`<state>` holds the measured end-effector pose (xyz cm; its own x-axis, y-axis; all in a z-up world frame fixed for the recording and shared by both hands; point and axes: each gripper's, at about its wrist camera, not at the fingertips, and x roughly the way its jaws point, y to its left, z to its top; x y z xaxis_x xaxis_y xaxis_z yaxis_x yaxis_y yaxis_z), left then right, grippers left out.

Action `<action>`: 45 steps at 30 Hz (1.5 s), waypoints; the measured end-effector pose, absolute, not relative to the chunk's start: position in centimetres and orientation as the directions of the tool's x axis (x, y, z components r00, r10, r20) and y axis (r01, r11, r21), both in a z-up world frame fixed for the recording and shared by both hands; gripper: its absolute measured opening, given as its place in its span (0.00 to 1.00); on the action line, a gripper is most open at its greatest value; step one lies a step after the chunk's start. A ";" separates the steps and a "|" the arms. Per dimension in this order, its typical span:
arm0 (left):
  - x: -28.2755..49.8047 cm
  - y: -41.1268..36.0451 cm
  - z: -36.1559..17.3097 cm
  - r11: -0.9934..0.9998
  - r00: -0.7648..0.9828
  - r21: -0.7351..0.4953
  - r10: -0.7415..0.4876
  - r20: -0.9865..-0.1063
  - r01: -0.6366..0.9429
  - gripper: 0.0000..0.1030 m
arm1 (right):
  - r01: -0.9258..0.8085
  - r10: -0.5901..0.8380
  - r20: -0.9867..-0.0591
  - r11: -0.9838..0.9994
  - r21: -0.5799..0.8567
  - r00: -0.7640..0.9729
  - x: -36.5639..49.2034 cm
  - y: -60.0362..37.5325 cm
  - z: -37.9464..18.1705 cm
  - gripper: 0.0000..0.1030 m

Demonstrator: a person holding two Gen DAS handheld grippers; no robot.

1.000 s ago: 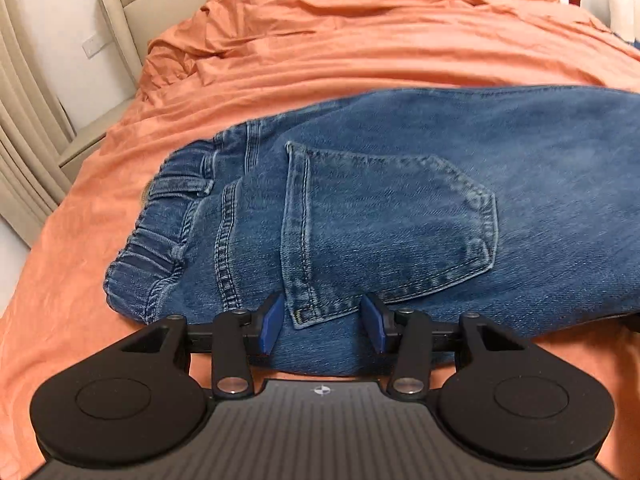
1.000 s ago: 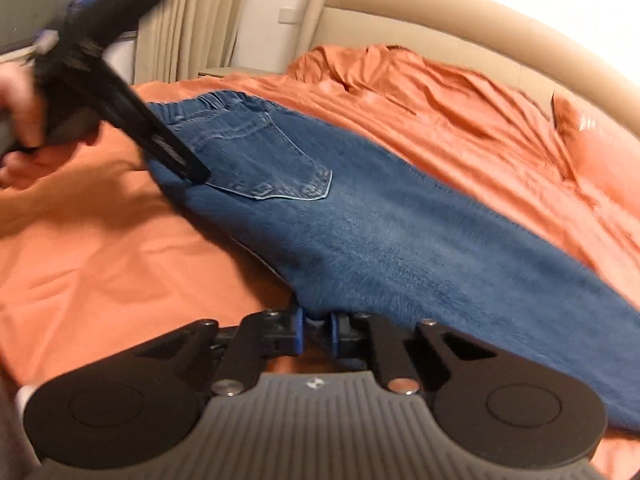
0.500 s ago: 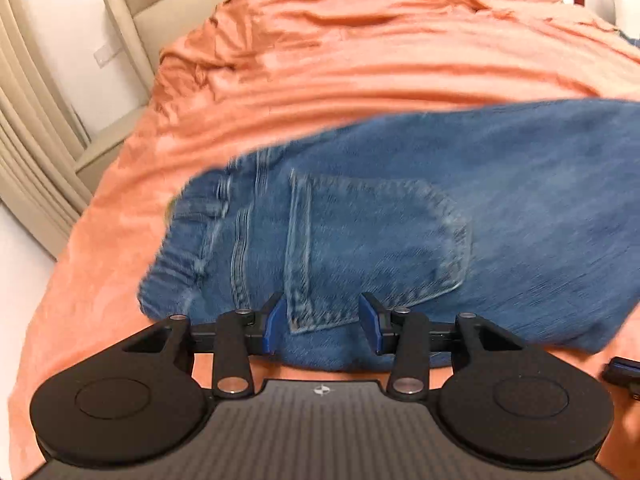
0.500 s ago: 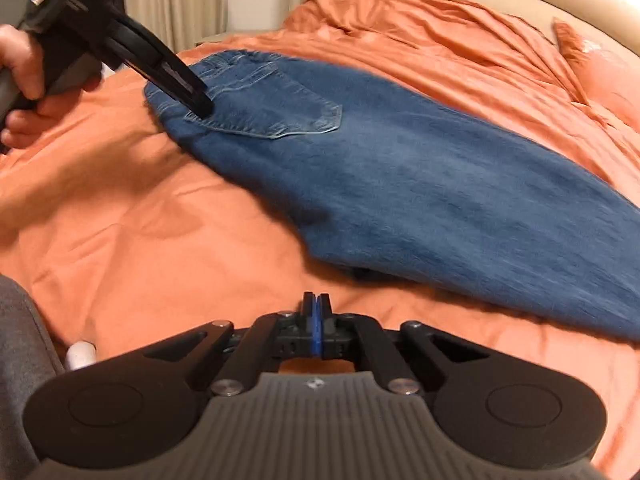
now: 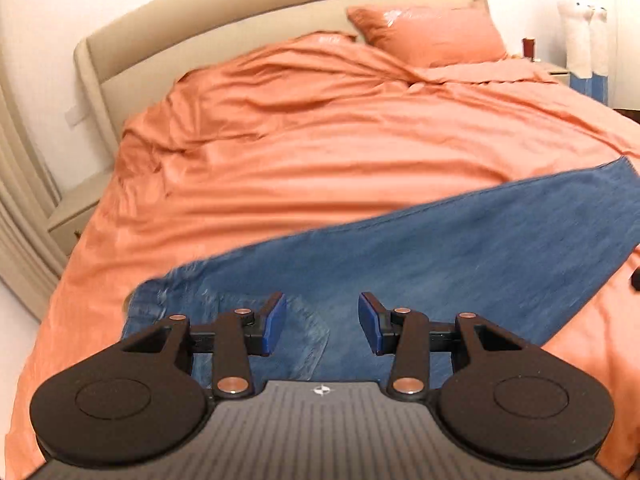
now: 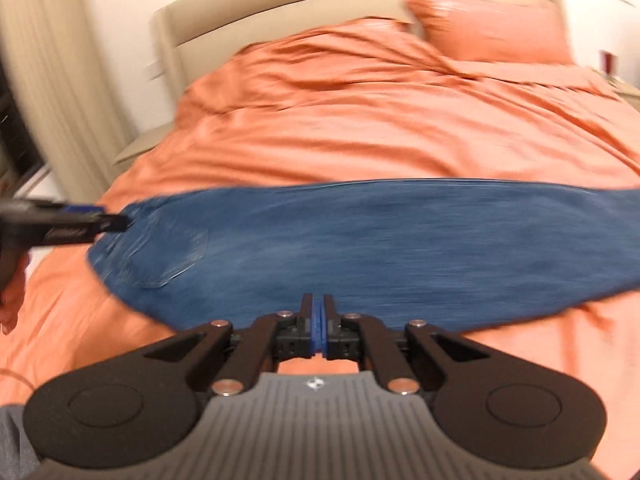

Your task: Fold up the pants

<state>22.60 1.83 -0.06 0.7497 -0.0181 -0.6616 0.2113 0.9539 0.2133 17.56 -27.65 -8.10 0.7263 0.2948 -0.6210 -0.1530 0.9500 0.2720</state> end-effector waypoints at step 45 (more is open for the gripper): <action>42.3 -21.7 -15.1 0.923 0.622 -0.024 -0.279 -0.732 0.385 0.40 | 0.402 0.128 -0.516 0.479 0.780 0.847 24.1 -70.2 -22.8 0.17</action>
